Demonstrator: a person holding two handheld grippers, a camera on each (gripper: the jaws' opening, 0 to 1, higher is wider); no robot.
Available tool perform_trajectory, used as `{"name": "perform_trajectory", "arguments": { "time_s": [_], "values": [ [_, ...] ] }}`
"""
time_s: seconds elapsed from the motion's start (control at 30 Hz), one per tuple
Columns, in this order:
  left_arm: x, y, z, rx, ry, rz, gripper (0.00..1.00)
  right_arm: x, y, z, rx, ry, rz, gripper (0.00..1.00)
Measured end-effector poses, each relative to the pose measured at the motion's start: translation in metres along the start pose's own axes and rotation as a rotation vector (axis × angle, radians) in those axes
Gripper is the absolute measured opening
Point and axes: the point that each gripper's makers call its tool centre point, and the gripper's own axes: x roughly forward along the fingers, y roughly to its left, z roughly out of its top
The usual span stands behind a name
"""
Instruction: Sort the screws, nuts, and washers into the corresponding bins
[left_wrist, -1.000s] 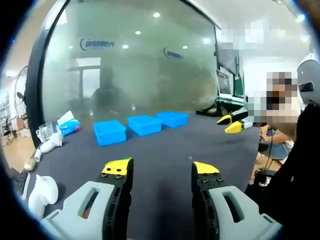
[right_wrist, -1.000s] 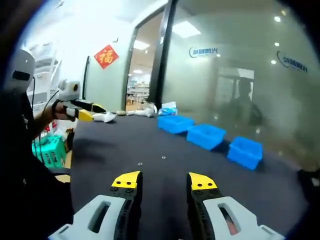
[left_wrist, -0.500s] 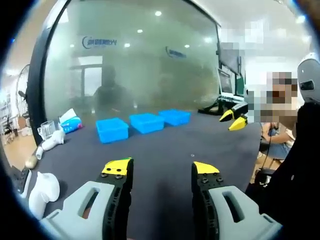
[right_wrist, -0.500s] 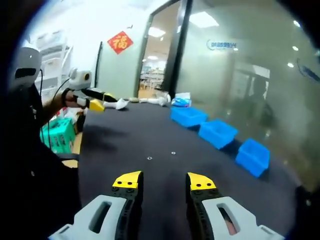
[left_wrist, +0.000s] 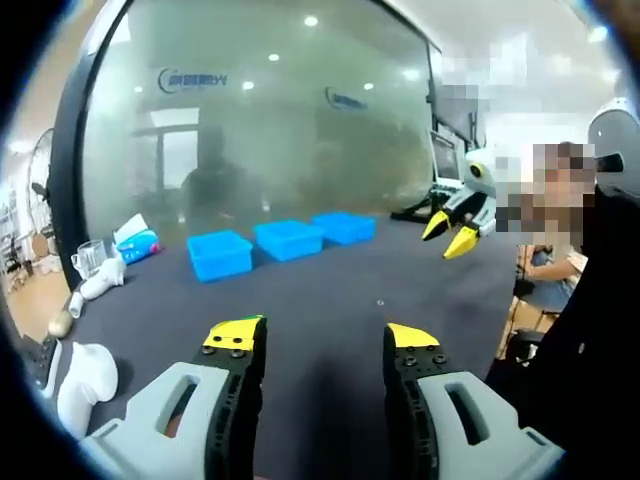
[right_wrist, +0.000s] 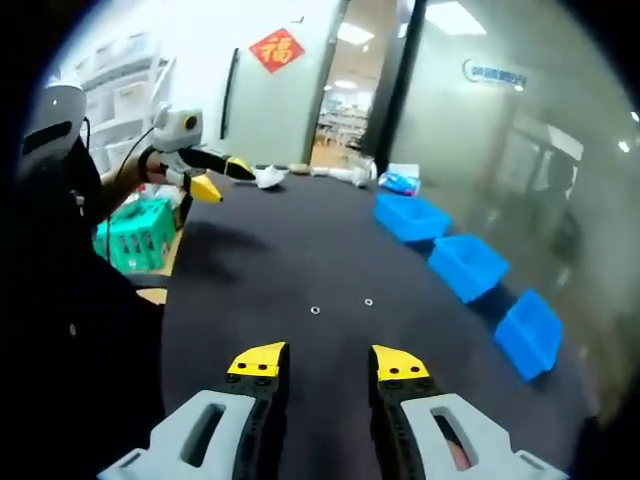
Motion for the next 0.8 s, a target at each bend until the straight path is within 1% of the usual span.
{"name": "perform_trajectory", "arguments": {
  "time_s": [0.13,0.2,0.27,0.33,0.47,0.63,0.8],
  "values": [
    [-0.001,0.002,-0.002,-0.004,0.003,0.002,0.44,0.008,0.0,0.004,-0.014,0.022,0.026,0.28],
    [-0.001,0.003,-0.002,-0.008,0.002,0.002,0.44,0.013,0.002,0.009,-0.042,0.035,0.04,0.27],
    [0.0,0.003,-0.003,-0.011,0.002,0.001,0.44,0.02,0.002,0.012,-0.061,0.042,0.052,0.26],
    [0.0,0.003,-0.005,-0.012,0.005,0.0,0.44,0.028,0.005,0.013,-0.064,0.065,0.08,0.26],
    [-0.001,0.002,-0.007,-0.013,0.014,-0.008,0.44,0.047,0.007,0.014,-0.086,0.104,0.115,0.25],
    [-0.003,0.002,-0.009,-0.021,0.016,-0.015,0.44,0.068,0.016,0.012,-0.103,0.167,0.179,0.24],
    [-0.004,0.002,-0.013,-0.023,0.021,-0.018,0.44,0.085,0.022,0.005,-0.108,0.222,0.223,0.24]
  ]
}}
